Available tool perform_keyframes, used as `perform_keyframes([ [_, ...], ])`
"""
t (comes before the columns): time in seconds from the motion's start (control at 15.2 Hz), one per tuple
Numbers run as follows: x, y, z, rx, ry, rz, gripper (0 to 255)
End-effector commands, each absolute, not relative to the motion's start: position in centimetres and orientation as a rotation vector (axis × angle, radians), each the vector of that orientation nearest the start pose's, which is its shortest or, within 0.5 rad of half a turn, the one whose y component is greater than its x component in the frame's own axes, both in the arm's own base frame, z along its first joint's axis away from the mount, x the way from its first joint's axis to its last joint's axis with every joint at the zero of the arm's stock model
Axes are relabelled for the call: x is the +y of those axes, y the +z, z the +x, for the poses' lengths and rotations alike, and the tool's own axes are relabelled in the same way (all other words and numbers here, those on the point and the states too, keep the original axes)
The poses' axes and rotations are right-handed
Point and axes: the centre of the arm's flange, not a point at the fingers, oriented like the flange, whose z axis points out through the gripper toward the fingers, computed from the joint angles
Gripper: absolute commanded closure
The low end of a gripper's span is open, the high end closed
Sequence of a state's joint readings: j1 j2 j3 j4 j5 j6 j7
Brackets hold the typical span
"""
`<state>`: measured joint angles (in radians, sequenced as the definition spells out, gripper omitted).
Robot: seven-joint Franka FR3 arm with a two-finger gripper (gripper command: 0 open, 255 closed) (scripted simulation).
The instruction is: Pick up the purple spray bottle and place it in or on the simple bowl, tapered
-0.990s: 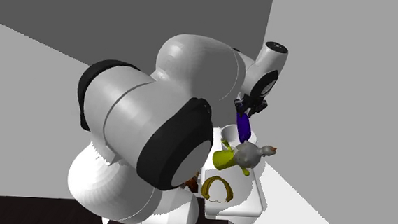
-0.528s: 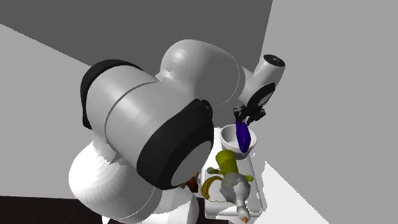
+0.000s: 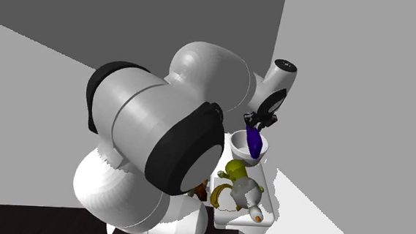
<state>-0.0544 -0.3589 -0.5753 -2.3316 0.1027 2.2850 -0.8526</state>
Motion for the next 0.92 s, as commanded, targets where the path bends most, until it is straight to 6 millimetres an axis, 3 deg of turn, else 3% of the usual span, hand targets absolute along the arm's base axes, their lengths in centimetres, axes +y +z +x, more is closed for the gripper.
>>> perform_keyframes([
  [0.0, -29.1, 47.5, 37.7, -0.256, -0.554, -3.035, 255],
  [0.07, -29.1, 47.5, 37.7, -0.256, -0.554, -3.035, 0],
  [0.4, -29.1, 47.5, 37.7, -0.256, -0.554, -3.035, 0],
  [0.66, -29.5, 52.2, 36.0, -0.256, -0.554, -3.035, 0],
  [0.86, -29.5, 52.2, 36.0, -0.256, -0.554, -3.035, 0],
])
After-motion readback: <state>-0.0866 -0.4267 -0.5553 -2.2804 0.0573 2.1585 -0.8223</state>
